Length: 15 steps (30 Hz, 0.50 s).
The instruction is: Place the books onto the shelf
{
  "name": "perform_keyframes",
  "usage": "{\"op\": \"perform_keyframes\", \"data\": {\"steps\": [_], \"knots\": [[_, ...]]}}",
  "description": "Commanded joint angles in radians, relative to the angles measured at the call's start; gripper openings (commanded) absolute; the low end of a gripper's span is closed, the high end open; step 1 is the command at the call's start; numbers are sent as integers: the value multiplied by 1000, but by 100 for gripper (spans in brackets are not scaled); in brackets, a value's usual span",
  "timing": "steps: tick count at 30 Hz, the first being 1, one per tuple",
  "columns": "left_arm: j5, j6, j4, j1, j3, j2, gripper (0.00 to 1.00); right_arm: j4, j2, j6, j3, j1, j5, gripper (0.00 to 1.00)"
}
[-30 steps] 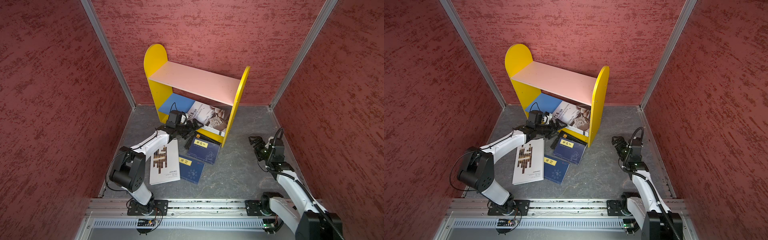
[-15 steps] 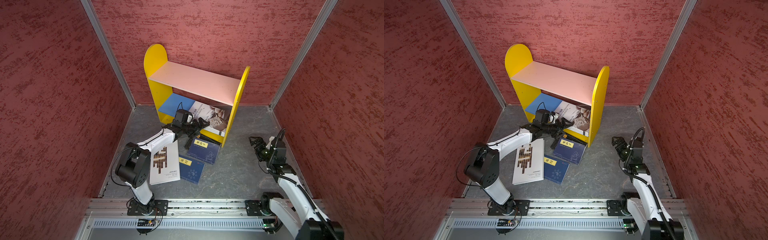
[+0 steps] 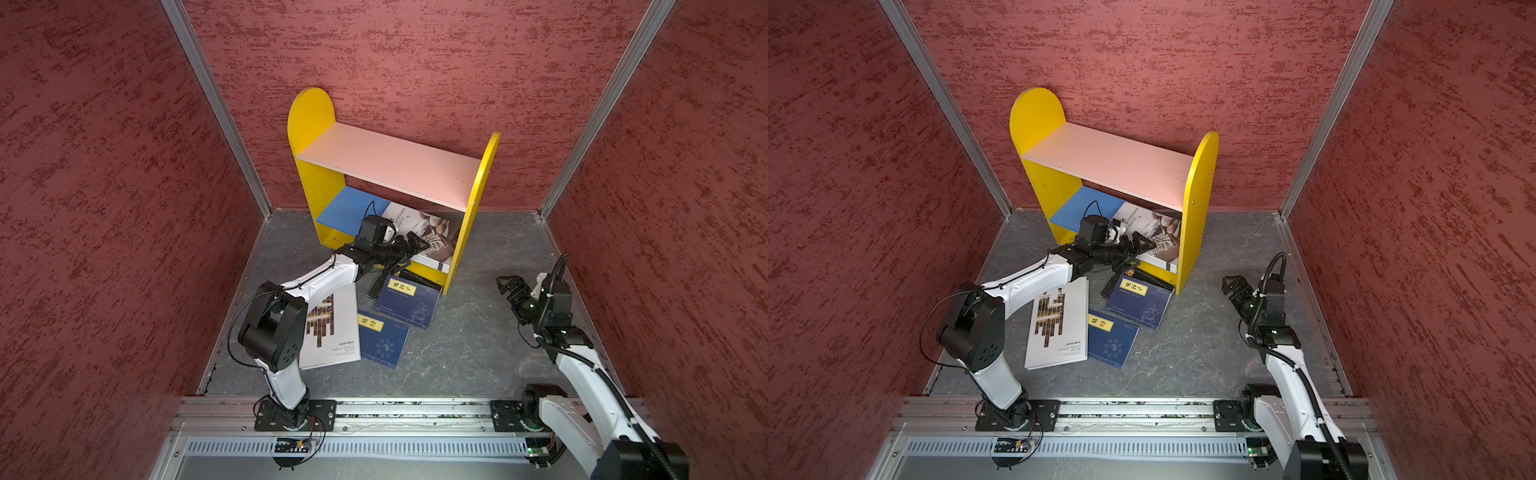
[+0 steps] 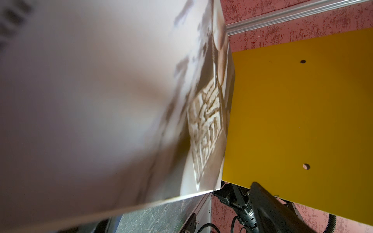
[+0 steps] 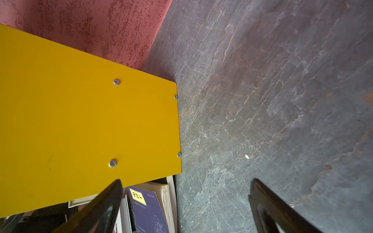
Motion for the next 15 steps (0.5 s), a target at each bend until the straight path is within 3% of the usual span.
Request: {"op": "perform_keyframes", "data": {"steps": [1, 15], "knots": [[-15, 34, -32, -5, 23, -12, 99, -21, 2, -32, 46, 2, -7, 99], [-11, 53, -19, 17, 62, -7, 99, -51, -20, -25, 44, 1, -15, 99]]}}
